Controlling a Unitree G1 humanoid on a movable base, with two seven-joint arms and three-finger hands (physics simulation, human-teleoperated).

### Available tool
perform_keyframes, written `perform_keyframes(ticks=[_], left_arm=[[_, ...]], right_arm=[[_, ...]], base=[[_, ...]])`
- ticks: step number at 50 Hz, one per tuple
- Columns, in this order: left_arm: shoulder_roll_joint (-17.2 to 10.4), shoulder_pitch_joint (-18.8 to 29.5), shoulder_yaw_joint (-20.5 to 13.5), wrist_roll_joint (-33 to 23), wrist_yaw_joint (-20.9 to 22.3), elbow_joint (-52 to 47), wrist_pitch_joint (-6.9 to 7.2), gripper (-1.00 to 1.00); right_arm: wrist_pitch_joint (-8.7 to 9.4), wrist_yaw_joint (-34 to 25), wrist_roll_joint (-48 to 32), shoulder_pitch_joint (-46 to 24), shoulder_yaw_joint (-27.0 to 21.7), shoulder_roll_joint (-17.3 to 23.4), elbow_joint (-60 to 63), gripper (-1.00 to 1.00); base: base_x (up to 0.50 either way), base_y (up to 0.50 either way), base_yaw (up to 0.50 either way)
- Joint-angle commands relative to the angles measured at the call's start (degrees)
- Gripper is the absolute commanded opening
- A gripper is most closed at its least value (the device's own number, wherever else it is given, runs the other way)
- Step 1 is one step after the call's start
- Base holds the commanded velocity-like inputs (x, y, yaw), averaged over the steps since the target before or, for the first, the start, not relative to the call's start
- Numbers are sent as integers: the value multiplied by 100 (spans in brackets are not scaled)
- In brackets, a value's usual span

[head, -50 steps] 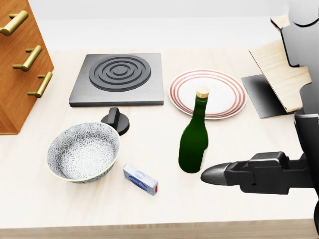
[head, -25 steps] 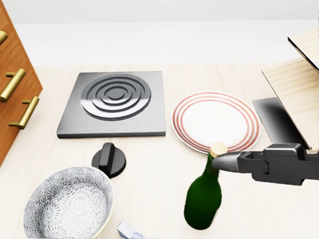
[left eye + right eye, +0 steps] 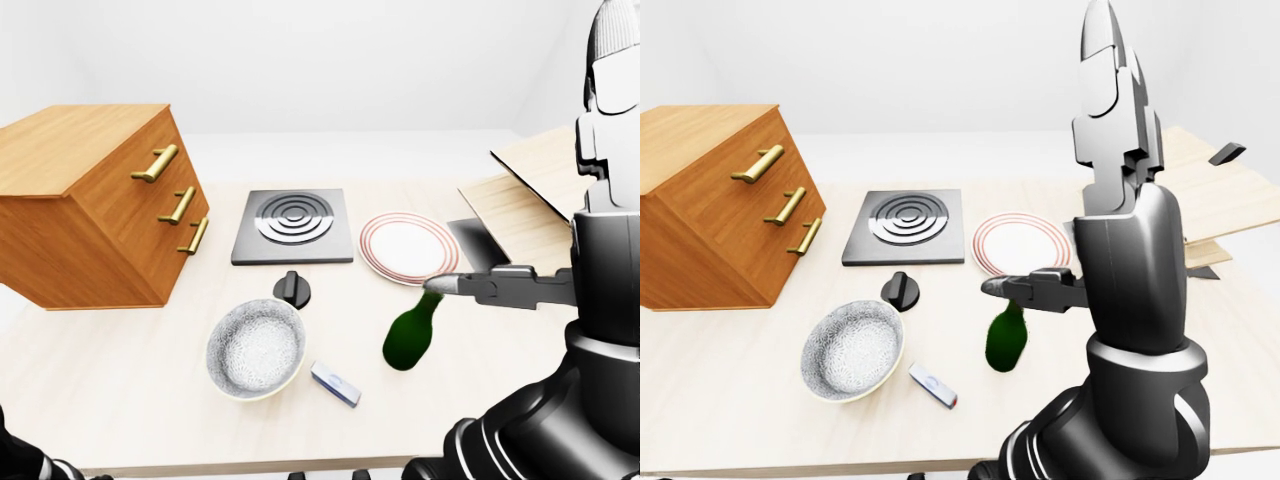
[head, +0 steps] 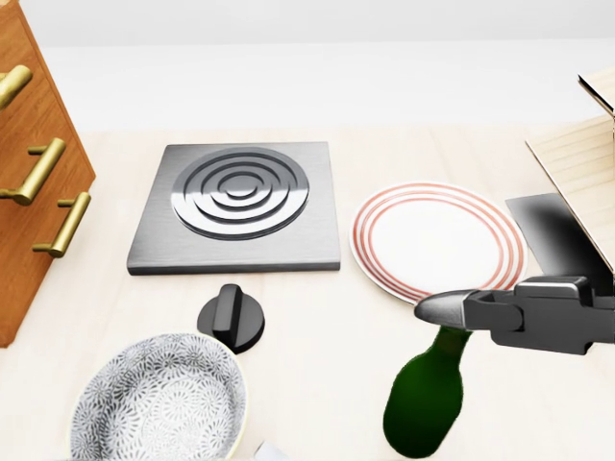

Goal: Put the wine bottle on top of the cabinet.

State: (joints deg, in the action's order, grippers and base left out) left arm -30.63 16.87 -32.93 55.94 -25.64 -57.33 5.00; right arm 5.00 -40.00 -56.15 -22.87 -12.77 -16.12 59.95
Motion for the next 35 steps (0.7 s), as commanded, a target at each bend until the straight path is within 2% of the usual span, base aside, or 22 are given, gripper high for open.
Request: perform_keyframes(ticks=[1, 6, 30, 32, 35], left_arm=[[-40, -50, -36, 74, -44, -37, 0, 100], [-62, -42, -48, 130, -74, -26, 0, 100], [128, 43, 190, -339, 165, 64, 0, 100], [213, -21, 251, -501, 294, 38, 0, 100], [270, 10, 213, -564, 370, 27, 0, 100]], right_arm=[[0, 0, -279, 52, 74, -117, 5, 100], [0, 0, -216, 48, 29, -66, 5, 100], [0, 0, 135, 240, 26, 91, 5, 100], [0, 0, 158, 536, 298, 349, 5, 100], [0, 0, 296, 544, 325, 441, 5, 100]], base=[[0, 50, 0], [0, 50, 0], [0, 50, 0], [0, 0, 0], [0, 0, 0]])
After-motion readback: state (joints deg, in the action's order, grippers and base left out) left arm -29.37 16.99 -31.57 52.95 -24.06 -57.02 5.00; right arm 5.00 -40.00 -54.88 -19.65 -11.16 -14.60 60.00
